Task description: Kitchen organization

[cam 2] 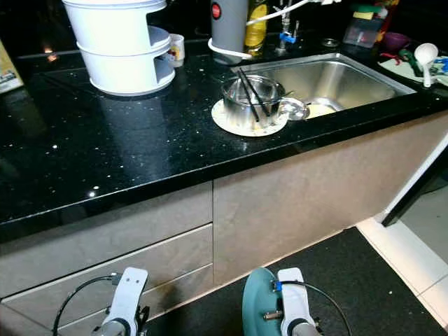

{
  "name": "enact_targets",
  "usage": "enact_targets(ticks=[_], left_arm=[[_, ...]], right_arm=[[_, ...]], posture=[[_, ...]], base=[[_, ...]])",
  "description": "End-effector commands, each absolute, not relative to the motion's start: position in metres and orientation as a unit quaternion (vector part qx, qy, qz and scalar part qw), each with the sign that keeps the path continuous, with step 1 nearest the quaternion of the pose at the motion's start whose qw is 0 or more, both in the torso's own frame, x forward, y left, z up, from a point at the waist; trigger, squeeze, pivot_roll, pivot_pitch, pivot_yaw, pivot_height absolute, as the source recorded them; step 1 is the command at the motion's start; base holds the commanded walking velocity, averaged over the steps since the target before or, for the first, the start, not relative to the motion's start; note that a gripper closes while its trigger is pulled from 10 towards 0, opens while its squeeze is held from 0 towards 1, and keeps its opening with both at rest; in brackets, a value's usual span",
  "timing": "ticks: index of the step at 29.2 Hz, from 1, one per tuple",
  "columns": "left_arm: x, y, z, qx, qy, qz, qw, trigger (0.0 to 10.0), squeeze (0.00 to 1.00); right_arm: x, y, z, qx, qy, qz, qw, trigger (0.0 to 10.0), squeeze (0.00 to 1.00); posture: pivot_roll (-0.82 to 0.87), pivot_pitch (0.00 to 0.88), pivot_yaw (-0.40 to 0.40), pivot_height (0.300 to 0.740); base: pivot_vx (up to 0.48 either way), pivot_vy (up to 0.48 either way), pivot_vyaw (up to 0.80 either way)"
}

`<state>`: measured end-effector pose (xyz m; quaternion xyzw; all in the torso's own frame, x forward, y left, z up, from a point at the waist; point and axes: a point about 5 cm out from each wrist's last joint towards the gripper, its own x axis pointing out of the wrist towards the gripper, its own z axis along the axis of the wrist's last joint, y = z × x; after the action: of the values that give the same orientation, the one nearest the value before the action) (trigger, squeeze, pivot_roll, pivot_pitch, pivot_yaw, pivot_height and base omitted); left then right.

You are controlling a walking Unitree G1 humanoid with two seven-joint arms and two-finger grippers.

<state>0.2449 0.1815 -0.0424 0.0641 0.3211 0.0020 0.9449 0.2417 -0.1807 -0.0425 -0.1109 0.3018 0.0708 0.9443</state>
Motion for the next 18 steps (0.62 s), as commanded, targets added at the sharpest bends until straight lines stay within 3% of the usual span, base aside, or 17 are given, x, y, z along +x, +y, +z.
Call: enact_targets(ticks=[1,9,18], left_arm=[[0.228,0.181,-0.056,0.035,0.359,0.013,0.933,10.0,0.00],[0.224,0.179,-0.058,0.035,0.354,0.012,0.935,10.0,0.00],[0.223,0.185,-0.055,0.069,0.333,0.026,0.940,10.0,0.00]], right_arm=[[0.225,-0.179,-0.054,-0.154,0.322,0.092,0.930,10.0,0.00],[0.223,-0.169,-0.056,-0.156,0.319,0.111,0.928,10.0,0.00],[0.208,-0.170,-0.066,-0.204,0.344,0.140,0.906,10.0,0.00]], posture=[[-0.04,0.086,-0.045,0.740],[-0.03,0.082,-0.055,0.740],[-0.02,0.092,-0.071,0.740]], base=[[0.000,0.000,0.00],[0.000,0.000,0.00],[0.000,0.000,0.00]])
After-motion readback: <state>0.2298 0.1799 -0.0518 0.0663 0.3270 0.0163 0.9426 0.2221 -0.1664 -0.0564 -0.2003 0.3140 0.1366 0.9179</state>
